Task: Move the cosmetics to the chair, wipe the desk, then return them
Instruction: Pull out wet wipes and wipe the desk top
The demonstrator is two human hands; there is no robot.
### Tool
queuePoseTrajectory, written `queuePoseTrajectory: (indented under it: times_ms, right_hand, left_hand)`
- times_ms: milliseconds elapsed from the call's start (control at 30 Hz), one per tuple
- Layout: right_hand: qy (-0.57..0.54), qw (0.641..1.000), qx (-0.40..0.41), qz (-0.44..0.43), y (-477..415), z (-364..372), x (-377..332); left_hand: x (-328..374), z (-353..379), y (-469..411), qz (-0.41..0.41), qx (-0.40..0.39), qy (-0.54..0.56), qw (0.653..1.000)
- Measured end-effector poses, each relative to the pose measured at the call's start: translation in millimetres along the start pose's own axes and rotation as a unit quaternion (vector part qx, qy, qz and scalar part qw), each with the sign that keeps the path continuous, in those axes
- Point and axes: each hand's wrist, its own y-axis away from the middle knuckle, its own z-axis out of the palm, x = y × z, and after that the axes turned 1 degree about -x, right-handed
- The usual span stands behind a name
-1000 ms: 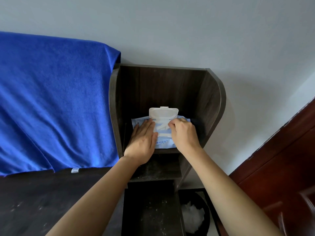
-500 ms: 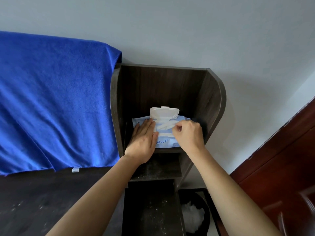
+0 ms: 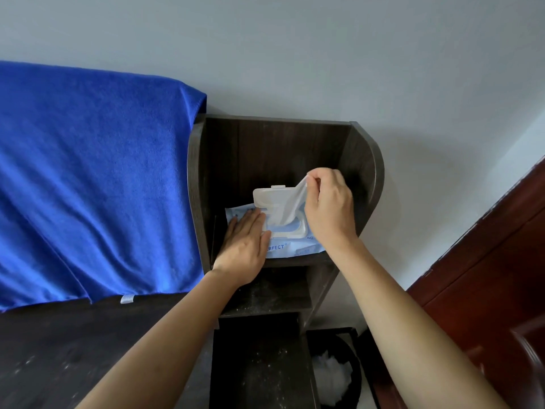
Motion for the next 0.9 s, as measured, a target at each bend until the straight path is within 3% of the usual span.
queuePoseTrajectory:
  times_ms: [133,300,367,600,800,833,900]
  right_hand:
    - [0.005,1.0,0.008,0.013,-6,-3,-4]
    - [-0.03,0.989,0.142,0.008,-29,-23,-16]
    - [-0.03,0.993,0.115,0.001,-36,-30,-17]
    - [0.031,0.993,-0.107,0.033,-17,-27,-1]
    - [-0.129,0.989,0.05,0.053,-44,-35,-18]
    - [-0.118,0.991,0.037,0.058,-46,-33,-18]
    - [-0.019,0.995,-0.079,0.062,-43,-27,-12]
  left_hand:
    - [1,-1,1,-0.007,-0.007,0.002,1.0]
    - [2,-2,1,-0.004,-0.01,-0.002,1.0]
    - [1,-2,1,-0.007,-0.015,0.005,1.0]
    - [1,-2,0,-0.01,-0.011,0.016,1.0]
    - [0,-5,2,0.0,0.001,0.048,0.999]
    - [0,-6,2,0.001,0.004,0.057,0.998]
    - [-1,-8,2,0.007,0.005,0.077,0.997]
